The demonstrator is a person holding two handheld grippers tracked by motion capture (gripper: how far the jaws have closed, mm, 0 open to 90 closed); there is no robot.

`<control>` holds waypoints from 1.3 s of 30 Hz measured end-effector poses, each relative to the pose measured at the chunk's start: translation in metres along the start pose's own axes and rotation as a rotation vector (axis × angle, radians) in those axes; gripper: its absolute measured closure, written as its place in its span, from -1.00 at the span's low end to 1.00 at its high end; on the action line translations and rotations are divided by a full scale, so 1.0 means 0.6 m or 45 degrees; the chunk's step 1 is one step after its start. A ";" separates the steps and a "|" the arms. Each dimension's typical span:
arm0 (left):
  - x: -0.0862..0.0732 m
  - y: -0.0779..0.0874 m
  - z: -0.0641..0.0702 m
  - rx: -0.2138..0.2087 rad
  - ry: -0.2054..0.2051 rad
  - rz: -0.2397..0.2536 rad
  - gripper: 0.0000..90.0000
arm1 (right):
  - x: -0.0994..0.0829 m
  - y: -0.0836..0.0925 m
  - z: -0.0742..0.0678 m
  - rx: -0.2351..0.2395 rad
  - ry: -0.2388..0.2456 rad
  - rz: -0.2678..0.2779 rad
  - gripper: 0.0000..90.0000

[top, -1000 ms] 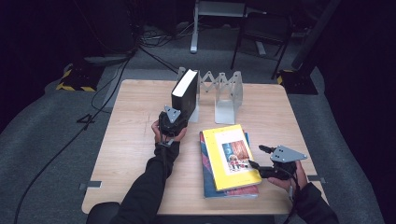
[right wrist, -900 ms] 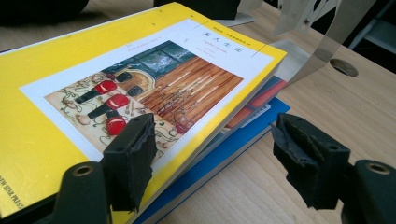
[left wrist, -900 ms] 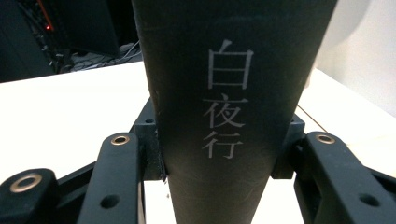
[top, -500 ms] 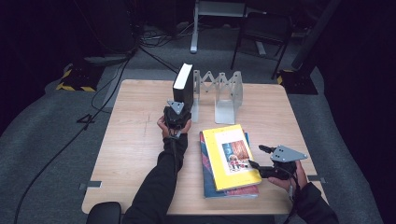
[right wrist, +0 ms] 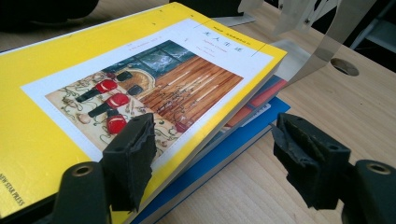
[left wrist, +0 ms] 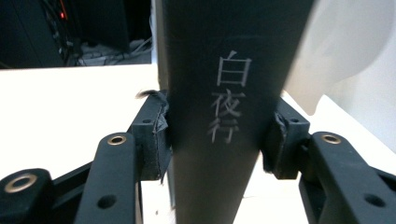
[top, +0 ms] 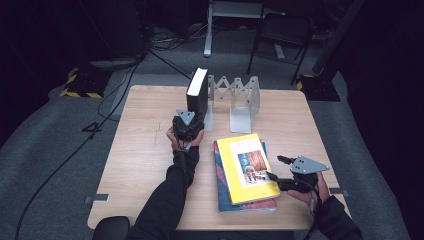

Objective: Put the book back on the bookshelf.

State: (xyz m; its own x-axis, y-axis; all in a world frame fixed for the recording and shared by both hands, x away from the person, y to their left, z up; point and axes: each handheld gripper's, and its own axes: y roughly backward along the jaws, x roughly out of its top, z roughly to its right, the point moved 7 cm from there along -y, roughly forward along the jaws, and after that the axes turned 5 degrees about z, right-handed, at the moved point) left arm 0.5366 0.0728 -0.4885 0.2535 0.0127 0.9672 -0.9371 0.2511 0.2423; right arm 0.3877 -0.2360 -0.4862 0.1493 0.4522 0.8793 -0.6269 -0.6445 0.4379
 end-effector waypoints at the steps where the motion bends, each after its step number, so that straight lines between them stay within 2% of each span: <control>1: 0.001 0.007 0.000 -0.014 -0.002 0.006 0.10 | 0.000 0.000 0.000 -0.001 -0.001 0.001 -0.33; 4: 0.000 0.023 0.001 -0.038 -0.017 0.025 0.13 | 0.001 0.000 -0.002 -0.003 0.003 -0.003 -0.33; 9: -0.006 0.031 0.003 -0.053 -0.028 0.024 0.15 | 0.001 -0.001 -0.003 0.000 0.000 -0.002 -0.33; 11: -0.011 0.033 0.003 -0.055 -0.012 0.024 0.16 | 0.001 -0.001 -0.003 -0.001 -0.001 -0.001 -0.33; 15: -0.015 0.034 0.001 -0.058 -0.015 0.024 0.21 | 0.000 0.000 -0.002 0.002 -0.003 0.001 -0.33; 20: -0.013 0.024 0.005 -0.042 -0.067 0.020 0.29 | 0.000 -0.001 -0.003 0.000 -0.003 -0.001 -0.33; 24: -0.006 0.014 0.007 -0.008 -0.062 0.016 0.43 | 0.001 -0.001 -0.003 0.001 -0.002 0.000 -0.33; 28: -0.003 0.008 0.016 0.006 -0.094 0.009 0.41 | 0.000 -0.001 -0.002 0.005 -0.004 0.002 -0.33; 33: -0.003 0.007 0.021 0.015 -0.086 0.004 0.41 | 0.001 -0.001 -0.003 0.000 0.000 0.001 -0.33; 38: -0.001 0.011 0.011 0.032 -0.096 -0.006 0.41 | 0.000 0.000 -0.003 -0.001 0.000 0.001 -0.33; 39: 0.000 0.014 0.004 0.053 -0.082 -0.001 0.41 | 0.000 0.000 -0.003 -0.001 0.000 0.000 -0.33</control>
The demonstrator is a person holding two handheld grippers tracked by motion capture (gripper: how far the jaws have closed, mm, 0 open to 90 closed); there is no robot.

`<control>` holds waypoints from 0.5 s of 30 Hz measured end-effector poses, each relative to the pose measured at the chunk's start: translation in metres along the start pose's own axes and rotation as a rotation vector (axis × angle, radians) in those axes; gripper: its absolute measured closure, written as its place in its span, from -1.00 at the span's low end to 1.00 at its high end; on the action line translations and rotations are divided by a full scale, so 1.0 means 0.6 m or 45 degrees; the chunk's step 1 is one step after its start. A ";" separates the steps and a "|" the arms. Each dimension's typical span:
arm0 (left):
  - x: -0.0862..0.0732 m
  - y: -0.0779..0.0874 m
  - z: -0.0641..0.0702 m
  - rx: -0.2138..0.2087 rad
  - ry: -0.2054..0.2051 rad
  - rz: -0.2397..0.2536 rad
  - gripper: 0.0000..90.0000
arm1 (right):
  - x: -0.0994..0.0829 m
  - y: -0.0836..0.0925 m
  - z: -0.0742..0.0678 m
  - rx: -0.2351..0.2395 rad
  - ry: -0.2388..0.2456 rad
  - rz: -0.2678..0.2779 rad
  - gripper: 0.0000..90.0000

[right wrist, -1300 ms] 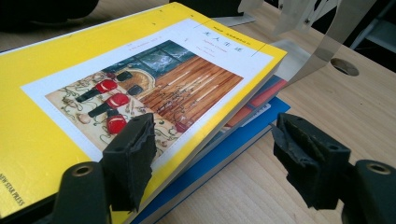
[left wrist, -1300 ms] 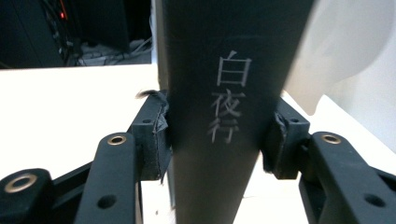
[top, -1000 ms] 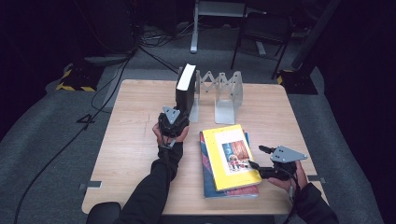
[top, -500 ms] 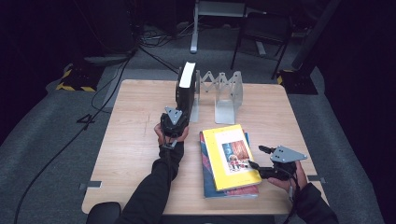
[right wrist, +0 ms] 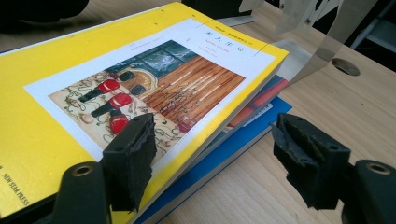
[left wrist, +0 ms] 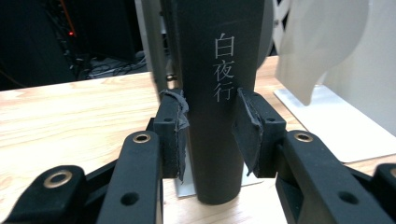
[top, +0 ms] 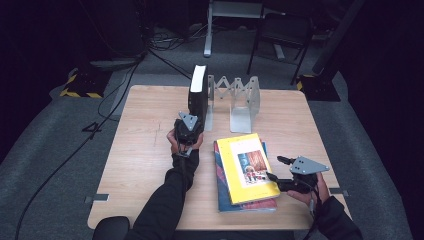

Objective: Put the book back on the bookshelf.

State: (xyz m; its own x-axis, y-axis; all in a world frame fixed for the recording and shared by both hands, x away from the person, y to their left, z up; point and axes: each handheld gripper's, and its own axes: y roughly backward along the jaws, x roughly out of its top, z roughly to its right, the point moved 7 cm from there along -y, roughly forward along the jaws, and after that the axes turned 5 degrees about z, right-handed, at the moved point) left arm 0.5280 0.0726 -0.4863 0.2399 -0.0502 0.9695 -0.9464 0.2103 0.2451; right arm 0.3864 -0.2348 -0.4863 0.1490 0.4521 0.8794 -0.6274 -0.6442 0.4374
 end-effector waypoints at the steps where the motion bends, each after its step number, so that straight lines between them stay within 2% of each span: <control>1: 0.000 0.000 0.000 0.000 0.000 0.000 0.41 | 0.000 0.000 0.000 0.000 0.000 0.000 -0.33; 2: 0.000 0.001 -0.004 0.003 0.006 0.003 0.41 | 0.000 0.000 0.000 0.000 0.001 0.000 -0.33; 6: 0.005 0.005 -0.009 0.002 -0.027 0.008 0.43 | 0.000 0.000 0.000 0.001 -0.002 -0.001 -0.33; 8: 0.006 0.005 -0.011 -0.002 -0.012 0.013 0.43 | 0.000 0.000 0.000 -0.001 0.000 -0.002 -0.33; 15: 0.007 0.008 -0.013 -0.025 -0.009 0.009 0.42 | 0.000 0.001 0.000 -0.001 0.004 -0.003 -0.33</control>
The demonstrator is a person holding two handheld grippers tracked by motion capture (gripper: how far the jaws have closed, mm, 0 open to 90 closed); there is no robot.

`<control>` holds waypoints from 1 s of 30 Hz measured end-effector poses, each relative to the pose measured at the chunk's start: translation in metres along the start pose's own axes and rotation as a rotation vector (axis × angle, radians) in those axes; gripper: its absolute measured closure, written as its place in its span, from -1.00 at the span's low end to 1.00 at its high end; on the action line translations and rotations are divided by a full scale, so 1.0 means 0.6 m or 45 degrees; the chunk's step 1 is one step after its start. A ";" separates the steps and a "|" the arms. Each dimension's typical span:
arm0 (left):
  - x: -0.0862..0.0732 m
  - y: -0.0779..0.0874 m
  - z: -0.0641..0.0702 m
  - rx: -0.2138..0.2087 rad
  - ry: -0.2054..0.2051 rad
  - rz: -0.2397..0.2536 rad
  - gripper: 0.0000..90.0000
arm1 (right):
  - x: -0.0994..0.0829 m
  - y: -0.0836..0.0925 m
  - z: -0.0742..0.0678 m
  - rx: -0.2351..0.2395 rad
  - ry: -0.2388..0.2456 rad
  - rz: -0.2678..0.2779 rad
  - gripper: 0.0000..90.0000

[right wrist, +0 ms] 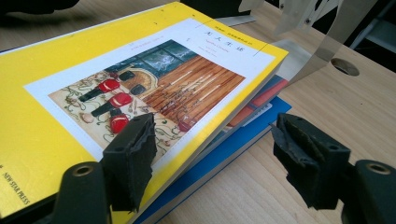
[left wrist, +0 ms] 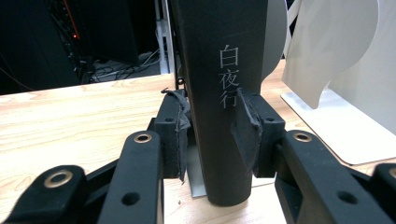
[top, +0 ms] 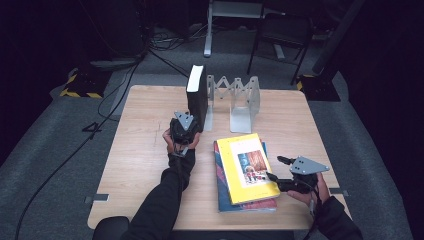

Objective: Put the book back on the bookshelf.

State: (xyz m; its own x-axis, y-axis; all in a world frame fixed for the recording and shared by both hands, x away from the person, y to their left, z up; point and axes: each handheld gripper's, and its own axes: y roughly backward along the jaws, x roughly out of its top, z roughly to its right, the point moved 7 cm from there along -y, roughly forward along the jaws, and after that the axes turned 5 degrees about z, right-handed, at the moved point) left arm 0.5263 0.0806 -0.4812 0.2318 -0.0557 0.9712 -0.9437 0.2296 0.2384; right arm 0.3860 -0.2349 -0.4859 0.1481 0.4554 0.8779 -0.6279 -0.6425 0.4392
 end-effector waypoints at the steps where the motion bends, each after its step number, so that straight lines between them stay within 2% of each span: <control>1: 0.001 0.001 -0.001 -0.017 0.004 0.002 0.42 | 0.000 0.000 0.000 0.000 0.001 0.000 -0.33; 4: 0.003 0.003 -0.006 -0.030 0.002 -0.002 0.42 | 0.000 0.001 0.001 -0.003 0.001 -0.002 -0.33; 7: 0.008 0.005 -0.013 -0.044 -0.037 -0.012 0.40 | 0.000 0.002 0.000 -0.003 0.002 -0.006 -0.33; 8: 0.009 0.005 -0.014 -0.067 -0.041 -0.021 0.40 | 0.000 0.002 0.000 -0.004 0.002 -0.009 -0.33; 10: 0.009 0.006 -0.019 -0.078 -0.049 -0.036 0.39 | 0.001 0.002 -0.001 -0.008 -0.004 -0.017 -0.33; 12: 0.009 0.005 -0.022 -0.119 -0.041 -0.060 0.38 | 0.001 0.001 -0.001 -0.005 -0.005 -0.023 -0.33; 13: 0.010 0.007 -0.025 -0.123 -0.083 -0.078 0.35 | 0.001 0.002 -0.002 -0.004 -0.016 -0.033 -0.33; 14: 0.013 0.013 -0.025 -0.166 -0.131 -0.081 0.34 | 0.002 0.002 -0.003 -0.003 -0.016 -0.034 -0.33; 15: 0.013 0.013 -0.025 -0.166 -0.131 -0.081 0.32 | 0.002 0.002 -0.003 -0.003 -0.016 -0.034 -0.33; 17: 0.014 0.026 -0.021 -0.243 -0.203 -0.090 0.29 | 0.002 0.005 -0.007 0.016 -0.025 -0.048 -0.33; 18: 0.014 0.026 -0.021 -0.243 -0.203 -0.090 0.26 | 0.002 0.005 -0.007 0.016 -0.025 -0.048 -0.33; 19: 0.011 0.040 -0.016 -0.315 -0.236 -0.106 0.26 | 0.002 0.007 -0.009 0.027 -0.027 -0.057 -0.33; 22: 0.000 0.067 -0.007 -0.403 -0.302 -0.139 0.18 | 0.002 0.011 -0.018 0.064 -0.036 -0.074 -0.34; 24: -0.009 0.082 -0.003 -0.456 -0.317 -0.163 0.13 | 0.002 0.012 -0.022 0.062 -0.037 -0.083 -0.34; 26: -0.027 0.105 0.003 -0.541 -0.315 -0.211 0.10 | 0.002 0.015 -0.027 0.077 -0.044 -0.092 -0.36; 30: -0.056 0.138 0.014 -0.648 -0.389 -0.270 0.04 | -0.001 0.022 -0.036 0.102 -0.051 -0.105 -0.38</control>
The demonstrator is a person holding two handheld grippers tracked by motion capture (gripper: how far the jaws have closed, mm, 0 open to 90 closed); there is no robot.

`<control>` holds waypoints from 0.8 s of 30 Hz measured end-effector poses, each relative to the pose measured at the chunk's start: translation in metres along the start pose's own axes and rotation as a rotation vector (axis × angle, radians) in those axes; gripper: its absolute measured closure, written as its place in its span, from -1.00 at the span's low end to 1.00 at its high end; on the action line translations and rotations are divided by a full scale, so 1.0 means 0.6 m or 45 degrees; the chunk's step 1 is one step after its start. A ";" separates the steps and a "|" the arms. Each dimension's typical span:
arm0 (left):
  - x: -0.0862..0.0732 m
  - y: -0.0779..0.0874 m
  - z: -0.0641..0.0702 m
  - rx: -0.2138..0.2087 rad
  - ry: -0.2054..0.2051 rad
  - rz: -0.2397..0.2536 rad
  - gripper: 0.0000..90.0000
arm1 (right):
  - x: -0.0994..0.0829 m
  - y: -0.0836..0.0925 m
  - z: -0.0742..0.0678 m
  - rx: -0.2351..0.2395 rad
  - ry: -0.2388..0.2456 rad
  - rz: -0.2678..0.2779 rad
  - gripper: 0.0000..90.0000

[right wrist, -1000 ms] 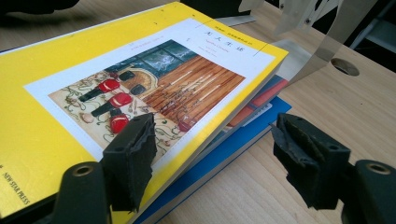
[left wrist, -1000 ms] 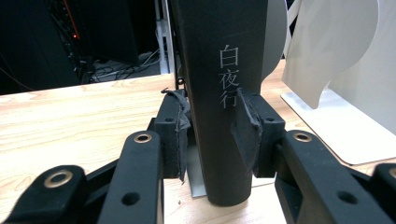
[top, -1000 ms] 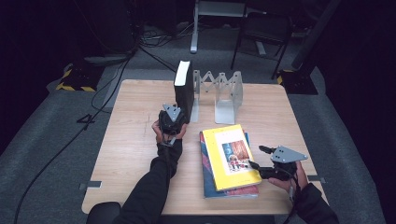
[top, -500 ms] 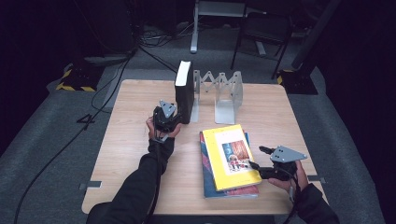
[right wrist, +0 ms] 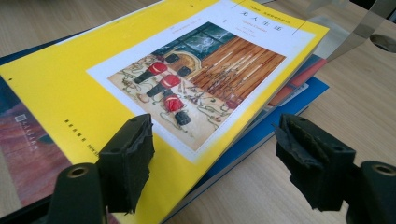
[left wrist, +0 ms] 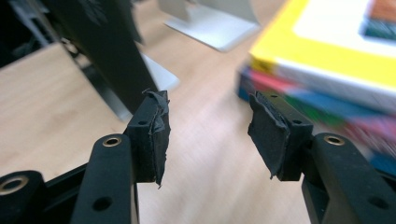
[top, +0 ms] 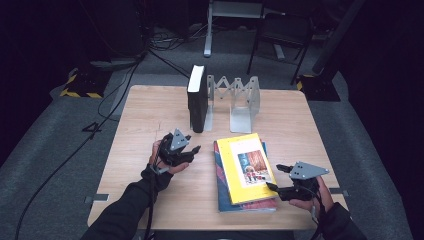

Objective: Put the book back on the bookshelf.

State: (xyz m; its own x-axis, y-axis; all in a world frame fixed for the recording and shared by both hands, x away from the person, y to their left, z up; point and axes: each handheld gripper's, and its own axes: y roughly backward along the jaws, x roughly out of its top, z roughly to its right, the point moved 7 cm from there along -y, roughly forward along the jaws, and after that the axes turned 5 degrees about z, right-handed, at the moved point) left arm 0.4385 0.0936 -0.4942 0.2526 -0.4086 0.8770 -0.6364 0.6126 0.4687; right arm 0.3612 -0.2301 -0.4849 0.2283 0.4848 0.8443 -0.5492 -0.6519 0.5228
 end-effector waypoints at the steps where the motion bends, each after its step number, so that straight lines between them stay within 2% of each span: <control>1: -0.006 0.003 0.007 -0.021 -0.015 -0.015 0.03 | -0.001 0.001 -0.002 0.006 -0.006 -0.001 -0.38; 3: -0.017 0.007 0.021 -0.045 -0.037 -0.038 0.03 | -0.003 0.004 -0.005 0.018 -0.012 -0.003 -0.38; 7: -0.038 0.009 0.049 -0.135 -0.072 -0.095 0.01 | -0.006 0.009 -0.009 0.028 -0.026 -0.009 -0.38; 8: -0.038 0.009 0.049 -0.135 -0.072 -0.095 0.01 | -0.007 0.010 -0.010 0.031 -0.030 -0.010 -0.37; 10: -0.045 0.010 0.065 -0.196 -0.093 -0.110 -0.01 | -0.007 0.011 -0.012 0.038 -0.033 -0.011 -0.38; 13: -0.057 0.011 0.086 -0.261 -0.121 -0.145 -0.07 | -0.009 0.014 -0.019 0.057 -0.038 -0.018 -0.37; 14: -0.064 0.013 0.100 -0.310 -0.138 -0.168 -0.07 | -0.010 0.016 -0.020 0.063 -0.039 -0.025 -0.37; 15: -0.068 0.014 0.107 -0.334 -0.154 -0.179 -0.09 | -0.011 0.017 -0.021 0.067 -0.046 -0.033 -0.38; 16: -0.068 0.014 0.107 -0.334 -0.154 -0.179 -0.10 | -0.011 0.018 -0.022 0.073 -0.054 -0.036 -0.38; 19: -0.078 0.017 0.124 -0.382 -0.164 -0.201 -0.14 | -0.013 0.020 -0.026 0.095 -0.064 -0.041 -0.39; 21: -0.082 0.018 0.132 -0.413 -0.145 -0.211 -0.15 | -0.015 0.022 -0.028 0.105 -0.064 -0.048 -0.40; 23: -0.084 0.019 0.136 -0.433 -0.134 -0.214 -0.16 | -0.023 0.023 -0.032 0.111 -0.028 -0.114 -0.40; 24: -0.089 0.018 0.142 -0.440 -0.154 -0.237 -0.16 | -0.023 0.023 -0.032 0.111 -0.028 -0.114 -0.40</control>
State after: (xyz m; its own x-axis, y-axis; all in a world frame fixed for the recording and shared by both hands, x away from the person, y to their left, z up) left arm 0.3559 0.0645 -0.5449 0.2395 -0.5979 0.7650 -0.3008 0.7035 0.6439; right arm 0.3350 -0.2347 -0.4919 0.2917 0.5310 0.7956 -0.4541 -0.6552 0.6038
